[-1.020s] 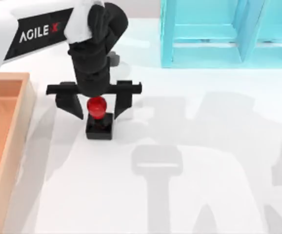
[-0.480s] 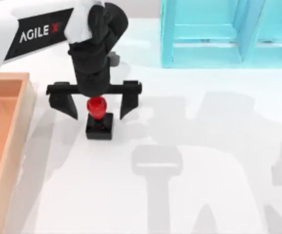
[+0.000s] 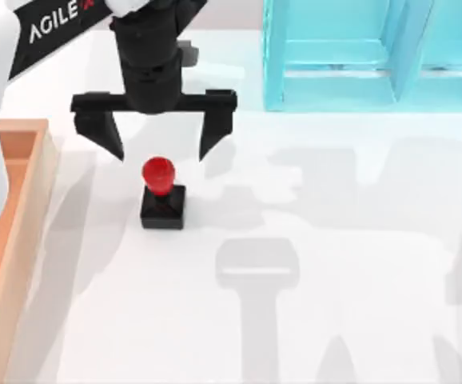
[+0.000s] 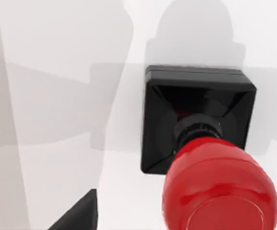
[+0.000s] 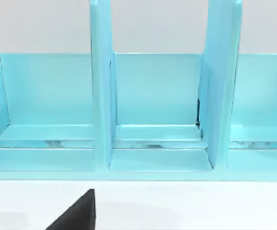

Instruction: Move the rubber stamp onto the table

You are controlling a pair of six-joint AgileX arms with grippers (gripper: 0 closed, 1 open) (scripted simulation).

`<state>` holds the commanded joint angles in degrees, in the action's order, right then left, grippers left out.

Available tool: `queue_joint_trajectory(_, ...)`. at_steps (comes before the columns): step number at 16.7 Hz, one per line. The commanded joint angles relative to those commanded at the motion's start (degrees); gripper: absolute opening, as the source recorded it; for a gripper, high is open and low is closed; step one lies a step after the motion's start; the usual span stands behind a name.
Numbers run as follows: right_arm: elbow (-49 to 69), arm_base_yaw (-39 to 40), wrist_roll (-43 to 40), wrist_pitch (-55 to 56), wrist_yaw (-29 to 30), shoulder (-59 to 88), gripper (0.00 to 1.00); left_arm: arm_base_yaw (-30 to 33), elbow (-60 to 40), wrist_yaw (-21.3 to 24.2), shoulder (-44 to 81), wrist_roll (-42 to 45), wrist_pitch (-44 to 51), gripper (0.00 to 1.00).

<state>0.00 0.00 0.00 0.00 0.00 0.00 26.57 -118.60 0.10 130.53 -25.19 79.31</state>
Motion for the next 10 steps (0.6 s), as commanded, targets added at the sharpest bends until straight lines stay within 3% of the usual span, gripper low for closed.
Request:
queue_joint_trajectory(5,0.0,0.0,0.0,0.0,0.0,0.0,1.0,0.15,-19.79,0.02,1.78,0.11,16.52,1.0)
queue_joint_trajectory(10,0.0,0.0,0.0,0.0,0.0,0.0,1.0,0.11,-25.81,0.04,2.06,0.23,22.45,1.0)
